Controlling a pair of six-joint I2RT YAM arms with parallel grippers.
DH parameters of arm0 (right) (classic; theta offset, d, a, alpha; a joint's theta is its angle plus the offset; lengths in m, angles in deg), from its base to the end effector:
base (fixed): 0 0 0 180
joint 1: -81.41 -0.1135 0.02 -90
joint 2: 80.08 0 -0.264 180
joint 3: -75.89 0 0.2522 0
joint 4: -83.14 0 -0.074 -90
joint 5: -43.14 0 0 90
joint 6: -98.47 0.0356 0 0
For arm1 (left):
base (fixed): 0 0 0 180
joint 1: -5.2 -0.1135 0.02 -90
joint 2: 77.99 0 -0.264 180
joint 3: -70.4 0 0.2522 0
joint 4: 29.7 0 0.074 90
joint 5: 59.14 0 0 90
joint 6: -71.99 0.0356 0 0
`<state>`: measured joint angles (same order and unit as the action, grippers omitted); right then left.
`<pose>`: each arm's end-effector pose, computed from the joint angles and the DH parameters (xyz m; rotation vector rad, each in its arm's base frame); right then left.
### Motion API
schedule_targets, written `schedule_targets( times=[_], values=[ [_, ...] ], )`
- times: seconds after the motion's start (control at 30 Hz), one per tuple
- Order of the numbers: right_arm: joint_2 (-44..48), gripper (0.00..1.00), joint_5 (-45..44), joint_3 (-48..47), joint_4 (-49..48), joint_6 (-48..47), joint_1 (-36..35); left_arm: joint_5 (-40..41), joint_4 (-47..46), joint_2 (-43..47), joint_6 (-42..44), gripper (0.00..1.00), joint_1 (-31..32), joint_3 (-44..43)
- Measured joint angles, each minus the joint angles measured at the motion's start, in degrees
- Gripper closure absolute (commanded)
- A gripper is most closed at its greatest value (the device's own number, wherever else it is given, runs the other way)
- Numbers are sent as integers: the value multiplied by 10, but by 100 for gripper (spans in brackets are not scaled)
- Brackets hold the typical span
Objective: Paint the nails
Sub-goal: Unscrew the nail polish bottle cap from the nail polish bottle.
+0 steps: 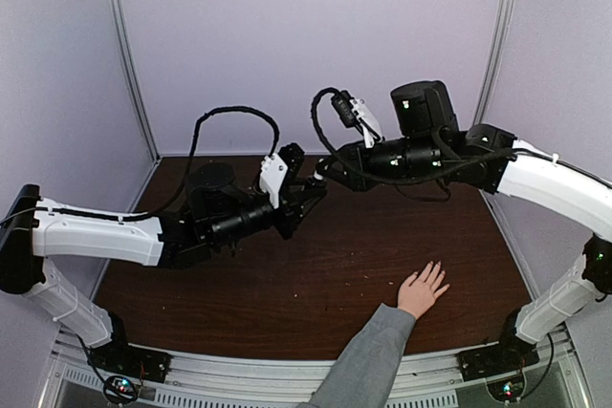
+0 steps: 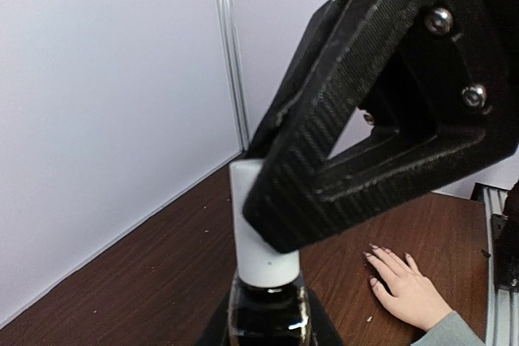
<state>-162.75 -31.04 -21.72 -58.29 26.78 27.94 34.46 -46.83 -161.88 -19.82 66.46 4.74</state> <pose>0.1881 0.2703 0.3970 -0.8259 1.9675 1.0540 0.1659 -0.2979 0.2950 0.7732 1.4568 -0.8016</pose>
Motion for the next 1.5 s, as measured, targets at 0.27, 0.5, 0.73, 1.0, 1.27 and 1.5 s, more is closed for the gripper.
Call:
schedule_targets(
  times=[0.27,0.5,0.73,1.0,1.27,1.5],
  values=[
    [40,100,54,10,11,-80,-1,-132,-47,17,-26,100,-8,17],
    [67,99,133,11,26,-158,-2,-251,-73,23,-59,100,-12,16],
    [71,100,218,3,60,-231,-4,-373,-78,23,-96,100,-16,14],
    [82,100,295,0,71,-292,-7,-493,-78,6,-130,100,-16,-20],
    [82,64,310,0,72,-306,-8,-517,-79,3,-137,100,-16,-23],
    [89,29,234,8,52,-282,-3,-429,-64,24,-81,100,-7,-6]
  ],
)
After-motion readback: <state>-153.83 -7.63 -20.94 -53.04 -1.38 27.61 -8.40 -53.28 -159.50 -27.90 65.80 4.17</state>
